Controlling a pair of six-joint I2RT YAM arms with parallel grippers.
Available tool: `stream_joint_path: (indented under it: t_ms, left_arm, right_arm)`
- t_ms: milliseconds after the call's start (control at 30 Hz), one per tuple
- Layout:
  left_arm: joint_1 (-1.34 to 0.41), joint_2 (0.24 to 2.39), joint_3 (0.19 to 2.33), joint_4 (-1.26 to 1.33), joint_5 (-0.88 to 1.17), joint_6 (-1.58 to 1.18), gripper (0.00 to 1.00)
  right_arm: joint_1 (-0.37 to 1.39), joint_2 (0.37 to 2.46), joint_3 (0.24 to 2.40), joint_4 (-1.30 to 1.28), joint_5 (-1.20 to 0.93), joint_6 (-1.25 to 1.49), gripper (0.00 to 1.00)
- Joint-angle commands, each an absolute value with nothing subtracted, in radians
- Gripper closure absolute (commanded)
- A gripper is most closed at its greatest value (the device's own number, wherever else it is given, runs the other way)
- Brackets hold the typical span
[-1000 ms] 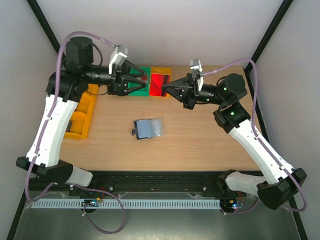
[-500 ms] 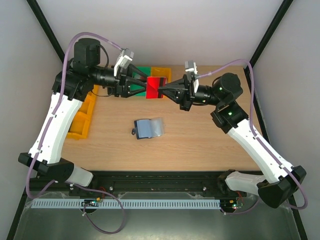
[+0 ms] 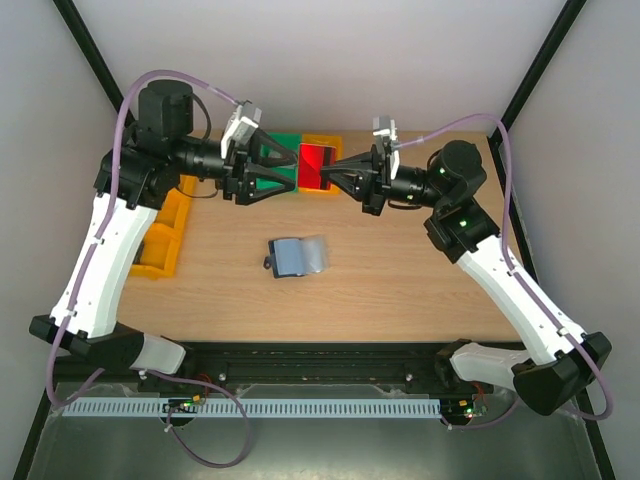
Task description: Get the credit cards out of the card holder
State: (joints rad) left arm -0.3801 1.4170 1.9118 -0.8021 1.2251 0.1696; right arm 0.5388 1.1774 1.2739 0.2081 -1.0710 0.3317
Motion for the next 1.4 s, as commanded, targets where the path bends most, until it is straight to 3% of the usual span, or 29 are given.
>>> stream_joint_path:
  t_ms: [0, 100, 233, 267, 433, 667, 700, 733, 800, 833, 867, 933, 1033, 1100, 1167, 1267, 1367]
  left_arm:
    - [-0.425, 1.433, 1.907, -0.759, 1.147, 0.135, 0.35]
    - [-0.456, 1.443, 1.918, -0.763, 1.136, 0.145, 0.53]
    - [-0.460, 1.447, 1.939, -0.763, 1.105, 0.143, 0.93]
    - [-0.461, 1.447, 1.940, -0.761, 1.100, 0.138, 0.97]
    - [-0.460, 1.437, 1.940, -0.775, 1.082, 0.136, 0.98]
    - [-0.431, 1.428, 1.935, -0.814, 0.834, 0.156, 0.98]
    - [-0.422, 1.426, 1.935, -0.816, 0.832, 0.159, 0.98]
    - [-0.417, 1.423, 1.935, -0.819, 0.834, 0.163, 0.98]
    - [-0.411, 1.417, 1.940, -0.842, 0.810, 0.191, 0.98]
    - [-0.410, 1.414, 1.943, -0.864, 0.760, 0.217, 0.98]
    - [-0.410, 1.412, 1.943, -0.886, 0.680, 0.241, 0.98]
    - [-0.412, 1.411, 1.918, -0.919, 0.424, 0.288, 0.98]
    - [-0.475, 1.394, 1.751, -0.844, -0.255, 0.364, 0.98]
    - [-0.506, 1.368, 1.517, -0.628, -0.807, 0.550, 0.98]
    - [-0.471, 1.331, 1.269, -0.260, -1.109, 0.845, 0.98]
    - [-0.415, 1.294, 1.031, 0.236, -1.187, 1.177, 0.98]
    - [-0.379, 1.324, 0.946, 0.433, -1.189, 1.300, 0.98]
  right_arm:
    - [0.558, 1.185, 1.288, 0.294, -1.088, 0.381, 0.98]
    - [0.561, 1.193, 1.286, 0.291, -1.086, 0.382, 0.98]
    - [0.563, 1.192, 1.286, 0.287, -1.089, 0.377, 0.98]
    - [0.563, 1.193, 1.288, 0.281, -1.087, 0.372, 0.98]
    - [0.563, 1.184, 1.295, 0.249, -1.082, 0.345, 0.98]
    - [0.560, 1.185, 1.330, 0.100, -0.936, 0.265, 0.91]
    - [0.560, 1.193, 1.336, 0.087, -0.928, 0.266, 0.82]
    - [0.560, 1.199, 1.339, 0.075, -0.909, 0.268, 0.65]
    - [0.559, 1.197, 1.344, 0.046, -0.843, 0.261, 0.21]
    - [0.556, 1.191, 1.342, 0.036, -0.804, 0.258, 0.05]
    - [0.552, 1.186, 1.341, 0.025, -0.771, 0.255, 0.00]
    - [0.544, 1.174, 1.342, 0.008, -0.719, 0.247, 0.01]
    - [0.539, 1.161, 1.349, -0.030, -0.651, 0.227, 0.01]
    - [0.535, 1.150, 1.354, -0.048, -0.618, 0.215, 0.01]
    - [0.531, 1.142, 1.353, -0.058, -0.604, 0.204, 0.01]
    - [0.529, 1.135, 1.352, -0.059, -0.605, 0.198, 0.01]
    - [0.528, 1.138, 1.356, -0.057, -0.616, 0.203, 0.01]
